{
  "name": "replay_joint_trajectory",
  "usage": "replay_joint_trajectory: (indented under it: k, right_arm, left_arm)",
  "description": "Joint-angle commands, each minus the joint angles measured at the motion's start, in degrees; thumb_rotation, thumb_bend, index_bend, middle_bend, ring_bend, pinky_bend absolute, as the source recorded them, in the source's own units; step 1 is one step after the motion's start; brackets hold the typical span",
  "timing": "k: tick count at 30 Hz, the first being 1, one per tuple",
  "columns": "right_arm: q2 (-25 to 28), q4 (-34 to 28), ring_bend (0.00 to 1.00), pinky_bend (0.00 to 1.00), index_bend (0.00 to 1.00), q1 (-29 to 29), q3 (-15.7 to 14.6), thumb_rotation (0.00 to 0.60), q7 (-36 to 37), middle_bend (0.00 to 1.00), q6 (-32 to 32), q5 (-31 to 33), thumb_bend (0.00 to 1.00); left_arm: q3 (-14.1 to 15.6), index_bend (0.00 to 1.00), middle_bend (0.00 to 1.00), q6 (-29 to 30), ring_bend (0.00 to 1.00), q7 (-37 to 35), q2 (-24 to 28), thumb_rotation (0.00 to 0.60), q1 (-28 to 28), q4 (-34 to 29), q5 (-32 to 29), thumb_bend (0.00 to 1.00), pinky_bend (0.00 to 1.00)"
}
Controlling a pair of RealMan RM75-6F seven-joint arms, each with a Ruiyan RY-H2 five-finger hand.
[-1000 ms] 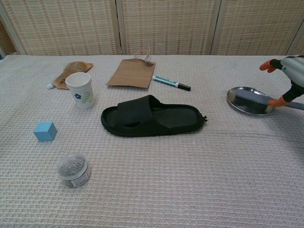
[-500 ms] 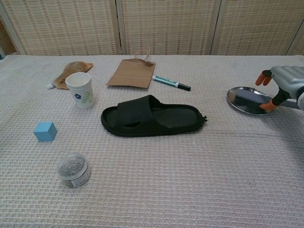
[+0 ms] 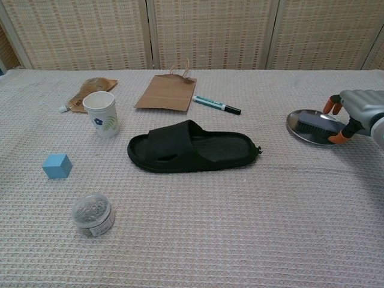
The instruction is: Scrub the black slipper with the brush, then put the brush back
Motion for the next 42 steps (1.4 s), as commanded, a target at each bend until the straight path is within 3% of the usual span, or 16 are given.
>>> replay_joint_trajectory:
  k: [1,31,36,42]
  right_arm:
    - [-0.36,0.50,0.17,0.12,0.31,0.30,-0.23,0.600,-0.66,0.31,-0.56,0.43,0.14]
    - [0.73,-1.68,0.18,0.12,0.37,0.47,-0.61,0.600,-1.45,0.35,-0.26,1.78,0.19]
    - [0.55,-1.51,0.22,0.15,0.41,0.85,-0.52,0.600,-1.26,0.37,-0.65,1.94,0.22]
    - [0.35,-1.34,0.24,0.18,0.44,1.15,-0.49,0.600,-1.11,0.39,-0.57,1.90,0.25]
  left_arm:
    - [-0.01,0.00,0.00,0.21,0.00,-0.07,0.06,0.600,0.10,0.01,-0.03,0.43,0.09]
    - [0.32,0.00,0.00,1.07,0.00,0.60,0.12,0.600,0.52,-0.34,0.62,0.46,0.10]
    - [0.40,0.00,0.00,1.34,0.00,0.84,0.17,0.600,0.71,-0.41,0.70,0.56,0.10]
    - [0.46,0.00,0.00,1.60,0.00,1.04,0.15,0.600,0.86,-0.46,0.85,0.58,0.10]
